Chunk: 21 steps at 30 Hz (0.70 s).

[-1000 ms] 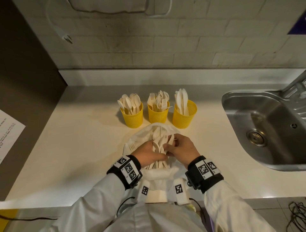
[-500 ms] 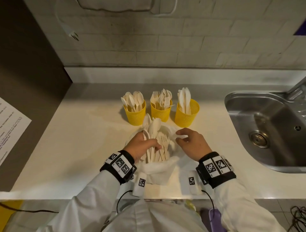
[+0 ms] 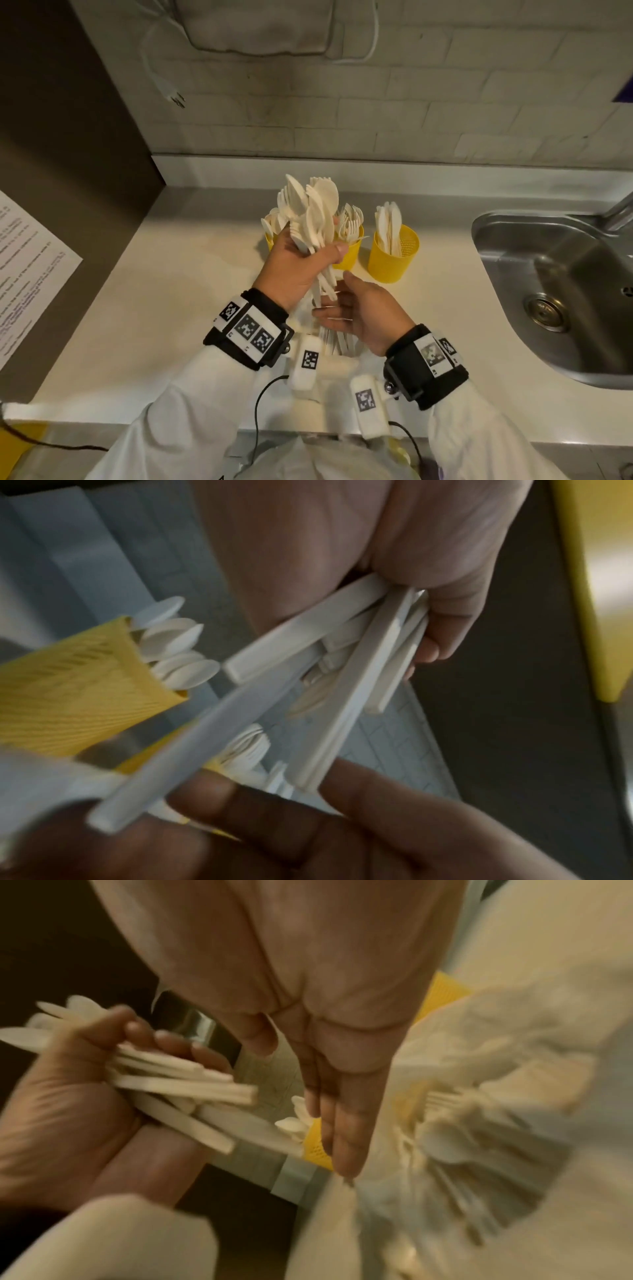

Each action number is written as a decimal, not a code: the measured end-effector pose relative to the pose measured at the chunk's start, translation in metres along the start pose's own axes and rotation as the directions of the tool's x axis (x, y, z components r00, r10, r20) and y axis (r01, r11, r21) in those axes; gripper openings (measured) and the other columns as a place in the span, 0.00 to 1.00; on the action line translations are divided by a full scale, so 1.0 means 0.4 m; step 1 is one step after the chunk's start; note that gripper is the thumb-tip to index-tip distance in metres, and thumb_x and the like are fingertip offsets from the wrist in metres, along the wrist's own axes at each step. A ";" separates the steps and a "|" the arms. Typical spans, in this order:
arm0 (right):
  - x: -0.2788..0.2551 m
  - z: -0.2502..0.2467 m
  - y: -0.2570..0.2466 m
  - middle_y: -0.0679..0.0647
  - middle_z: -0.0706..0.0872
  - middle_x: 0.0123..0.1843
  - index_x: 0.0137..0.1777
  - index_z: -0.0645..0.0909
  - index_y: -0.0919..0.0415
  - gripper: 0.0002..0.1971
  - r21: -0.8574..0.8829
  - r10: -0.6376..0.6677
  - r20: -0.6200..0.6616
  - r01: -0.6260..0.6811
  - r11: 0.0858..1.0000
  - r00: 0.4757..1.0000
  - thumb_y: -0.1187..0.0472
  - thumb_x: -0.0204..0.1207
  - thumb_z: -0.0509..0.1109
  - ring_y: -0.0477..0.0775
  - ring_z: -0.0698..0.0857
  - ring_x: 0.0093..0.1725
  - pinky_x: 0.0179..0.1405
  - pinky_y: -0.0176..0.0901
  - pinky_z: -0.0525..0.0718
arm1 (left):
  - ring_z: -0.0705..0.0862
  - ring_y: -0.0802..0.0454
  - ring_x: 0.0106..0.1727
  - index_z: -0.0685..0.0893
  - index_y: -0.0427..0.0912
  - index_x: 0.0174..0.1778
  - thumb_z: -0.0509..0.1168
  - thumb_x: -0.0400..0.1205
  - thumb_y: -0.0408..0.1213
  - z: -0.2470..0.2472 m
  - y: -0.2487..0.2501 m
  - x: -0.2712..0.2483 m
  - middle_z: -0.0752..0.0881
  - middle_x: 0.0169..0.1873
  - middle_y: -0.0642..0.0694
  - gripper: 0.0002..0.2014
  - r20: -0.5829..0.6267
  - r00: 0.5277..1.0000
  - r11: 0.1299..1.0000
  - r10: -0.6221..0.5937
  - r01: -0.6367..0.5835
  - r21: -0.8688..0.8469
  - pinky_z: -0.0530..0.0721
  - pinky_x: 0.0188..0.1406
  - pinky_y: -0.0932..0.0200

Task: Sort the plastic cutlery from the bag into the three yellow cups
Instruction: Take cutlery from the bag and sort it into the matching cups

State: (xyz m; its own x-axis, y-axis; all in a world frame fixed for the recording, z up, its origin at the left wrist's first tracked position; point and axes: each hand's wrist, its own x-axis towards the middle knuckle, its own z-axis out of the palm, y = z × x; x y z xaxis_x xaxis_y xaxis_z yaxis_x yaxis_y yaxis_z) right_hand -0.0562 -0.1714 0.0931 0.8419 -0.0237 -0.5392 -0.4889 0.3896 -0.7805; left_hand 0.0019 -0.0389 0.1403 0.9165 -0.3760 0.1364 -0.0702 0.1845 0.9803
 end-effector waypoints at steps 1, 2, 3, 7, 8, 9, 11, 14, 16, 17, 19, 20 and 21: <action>0.000 0.015 -0.015 0.62 0.89 0.45 0.63 0.79 0.65 0.19 0.066 0.013 0.024 -0.015 0.998 1.000 0.47 0.91 0.58 0.71 0.92 0.55 0.60 0.61 0.89 | 0.90 0.57 0.48 0.91 0.54 0.50 0.75 0.78 0.24 0.006 0.012 0.003 0.92 0.43 0.58 0.17 0.000 1.000 1.000 0.019 -0.019 0.013 0.87 0.56 0.57; 0.000 0.028 -0.031 0.60 0.91 0.43 0.68 0.78 0.63 0.21 0.129 0.015 0.058 -0.022 0.991 0.998 0.46 0.91 0.59 0.71 0.92 0.54 0.58 0.59 0.90 | 0.90 0.59 0.49 0.90 0.53 0.51 0.75 0.78 0.21 0.013 0.020 0.003 0.93 0.43 0.59 0.18 0.003 0.999 0.998 0.037 -0.037 0.042 0.87 0.56 0.60; -0.003 0.038 -0.046 0.60 0.93 0.46 0.71 0.78 0.61 0.22 0.181 0.005 0.096 -0.023 0.983 0.995 0.45 0.89 0.61 0.69 0.93 0.53 0.58 0.58 0.90 | 0.91 0.60 0.50 0.89 0.51 0.51 0.75 0.79 0.21 0.018 0.025 0.002 0.93 0.44 0.58 0.18 0.011 0.999 0.996 0.037 -0.038 0.075 0.87 0.56 0.61; -0.025 0.054 -0.088 0.66 0.87 0.69 0.78 0.78 0.60 0.27 0.324 -0.091 0.221 0.015 0.946 0.971 0.45 0.85 0.62 0.67 0.88 0.66 0.62 0.59 0.90 | 0.94 0.52 0.53 0.91 0.50 0.50 0.78 0.78 0.27 0.017 0.015 -0.014 0.95 0.47 0.50 0.12 -0.049 0.998 0.997 -0.050 0.052 0.054 0.91 0.54 0.56; -0.027 0.055 -0.091 0.66 0.87 0.71 0.78 0.78 0.61 0.25 0.349 -0.107 0.233 0.020 0.937 0.967 0.48 0.87 0.61 0.66 0.87 0.68 0.62 0.58 0.90 | 0.94 0.52 0.52 0.91 0.50 0.50 0.78 0.78 0.29 0.017 0.010 -0.017 0.95 0.47 0.50 0.11 -0.067 0.996 0.997 -0.059 0.062 0.046 0.91 0.53 0.56; -0.028 0.054 -0.090 0.66 0.87 0.71 0.78 0.78 0.61 0.25 0.370 -0.119 0.235 0.025 0.929 0.965 0.49 0.87 0.61 0.65 0.87 0.68 0.62 0.58 0.90 | 0.94 0.54 0.51 0.91 0.50 0.50 0.78 0.78 0.29 0.018 0.006 -0.017 0.95 0.46 0.51 0.11 -0.077 0.995 0.997 -0.063 0.066 0.041 0.91 0.51 0.57; -0.028 0.054 -0.083 0.64 0.87 0.71 0.77 0.79 0.60 0.25 0.394 -0.123 0.222 0.026 0.919 0.967 0.50 0.84 0.63 0.65 0.87 0.69 0.61 0.57 0.91 | 0.93 0.57 0.50 0.90 0.48 0.52 0.78 0.78 0.27 0.027 -0.005 -0.016 0.95 0.44 0.54 0.13 -0.086 0.993 0.997 -0.075 0.077 0.013 0.90 0.50 0.60; -0.027 0.047 -0.075 0.64 0.88 0.69 0.75 0.81 0.60 0.24 0.430 -0.072 0.206 -0.024 0.902 0.976 0.48 0.88 0.57 0.64 0.89 0.66 0.55 0.56 0.93 | 0.92 0.61 0.52 0.89 0.52 0.52 0.78 0.78 0.29 0.042 -0.024 -0.008 0.94 0.45 0.60 0.13 -0.079 0.995 0.996 -0.054 0.060 0.070 0.88 0.55 0.63; -0.030 0.036 -0.076 0.65 0.88 0.69 0.74 0.82 0.60 0.25 0.445 -0.061 0.203 -0.037 0.895 0.977 0.46 0.85 0.60 0.66 0.86 0.69 0.58 0.58 0.92 | 0.92 0.62 0.51 0.89 0.55 0.48 0.77 0.80 0.32 0.051 -0.033 -0.002 0.94 0.45 0.60 0.10 -0.071 0.996 0.991 -0.047 0.056 0.123 0.87 0.52 0.68; -0.031 0.026 -0.077 0.65 0.88 0.69 0.73 0.83 0.59 0.25 0.452 -0.068 0.204 -0.032 0.892 0.977 0.46 0.82 0.62 0.68 0.86 0.69 0.61 0.60 0.90 | 0.93 0.61 0.49 0.90 0.54 0.47 0.77 0.81 0.34 0.059 -0.033 0.000 0.95 0.43 0.58 0.08 -0.071 0.996 0.990 -0.053 0.062 0.125 0.87 0.49 0.68; -0.033 0.009 -0.085 0.62 0.89 0.67 0.71 0.84 0.57 0.24 0.434 -0.082 0.193 -0.010 0.901 0.978 0.46 0.80 0.64 0.69 0.87 0.66 0.65 0.63 0.86 | 0.93 0.56 0.47 0.90 0.51 0.48 0.76 0.82 0.36 0.071 -0.037 0.014 0.95 0.42 0.52 0.04 -0.089 0.994 0.990 -0.061 0.072 0.124 0.89 0.50 0.62; -0.033 0.000 -0.090 0.59 0.91 0.63 0.68 0.85 0.56 0.21 0.412 -0.089 0.174 0.009 0.911 0.981 0.46 0.83 0.64 0.69 0.88 0.63 0.67 0.65 0.85 | 0.93 0.53 0.46 0.90 0.49 0.49 0.76 0.82 0.38 0.078 -0.035 0.023 0.94 0.40 0.49 0.03 -0.094 0.994 0.989 -0.062 0.074 0.125 0.89 0.51 0.57; -0.034 -0.006 -0.097 0.55 0.92 0.57 0.66 0.86 0.56 0.19 0.379 -0.100 0.142 0.039 0.925 0.985 0.47 0.86 0.63 0.68 0.88 0.61 0.69 0.66 0.84 | 0.93 0.50 0.43 0.89 0.45 0.47 0.76 0.82 0.40 0.085 -0.030 0.032 0.93 0.37 0.45 0.04 -0.088 0.994 0.990 -0.061 0.072 0.119 0.90 0.50 0.52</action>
State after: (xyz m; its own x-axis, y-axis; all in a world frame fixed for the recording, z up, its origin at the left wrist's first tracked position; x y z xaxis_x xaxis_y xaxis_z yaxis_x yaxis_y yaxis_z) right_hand -0.0494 -0.1885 0.1300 0.9102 0.0689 -0.4083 -0.3328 0.7083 -0.6225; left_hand 0.0012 -0.0768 0.1351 0.9503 -0.3050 0.0629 -0.0508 0.0473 0.9976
